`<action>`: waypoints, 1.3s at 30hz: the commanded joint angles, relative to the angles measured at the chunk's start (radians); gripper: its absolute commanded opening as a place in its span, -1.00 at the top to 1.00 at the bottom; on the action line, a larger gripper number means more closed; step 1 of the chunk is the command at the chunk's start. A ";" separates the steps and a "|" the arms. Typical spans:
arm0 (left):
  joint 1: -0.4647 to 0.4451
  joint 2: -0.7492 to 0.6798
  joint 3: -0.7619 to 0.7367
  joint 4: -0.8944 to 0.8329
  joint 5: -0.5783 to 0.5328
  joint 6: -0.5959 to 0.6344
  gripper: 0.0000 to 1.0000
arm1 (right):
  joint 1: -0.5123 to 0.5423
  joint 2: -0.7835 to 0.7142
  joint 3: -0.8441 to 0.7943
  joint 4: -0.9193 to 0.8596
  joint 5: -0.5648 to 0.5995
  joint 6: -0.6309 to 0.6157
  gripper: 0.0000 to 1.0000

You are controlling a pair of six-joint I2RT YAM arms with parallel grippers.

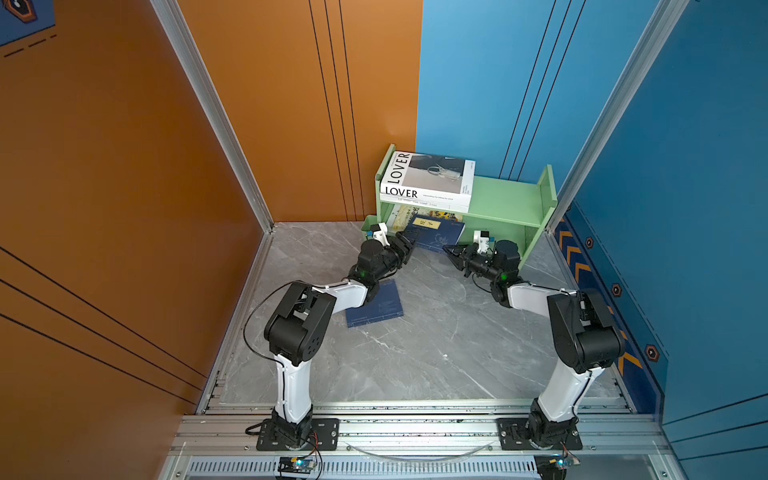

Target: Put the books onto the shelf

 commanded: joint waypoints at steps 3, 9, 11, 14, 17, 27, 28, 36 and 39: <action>-0.009 -0.051 -0.027 -0.069 -0.038 0.042 -0.34 | -0.010 -0.013 0.041 0.086 -0.027 0.010 0.78; -0.047 -0.077 -0.060 -0.135 -0.066 0.039 -0.41 | -0.010 -0.024 0.043 0.086 -0.034 0.009 0.78; -0.063 -0.069 -0.055 -0.134 -0.079 0.048 -0.44 | -0.010 -0.026 0.042 0.085 -0.037 0.010 0.78; -0.064 -0.028 -0.004 -0.134 -0.056 0.038 -0.45 | -0.011 -0.028 0.039 0.086 -0.043 0.012 0.78; -0.066 0.006 0.045 -0.135 -0.053 0.040 -0.43 | -0.009 -0.036 0.037 0.086 -0.045 0.013 0.78; -0.072 0.104 0.147 -0.080 -0.064 0.023 0.03 | -0.007 -0.040 0.039 0.079 -0.044 0.013 0.77; -0.072 0.110 0.152 -0.072 -0.066 0.023 0.11 | -0.007 -0.039 0.041 0.080 -0.044 0.014 0.77; -0.072 0.159 0.185 0.031 -0.078 -0.003 0.85 | -0.012 -0.015 0.062 0.083 -0.039 0.028 0.74; -0.072 0.158 0.187 0.038 -0.094 0.000 1.00 | -0.017 -0.008 0.069 0.086 -0.037 0.035 0.68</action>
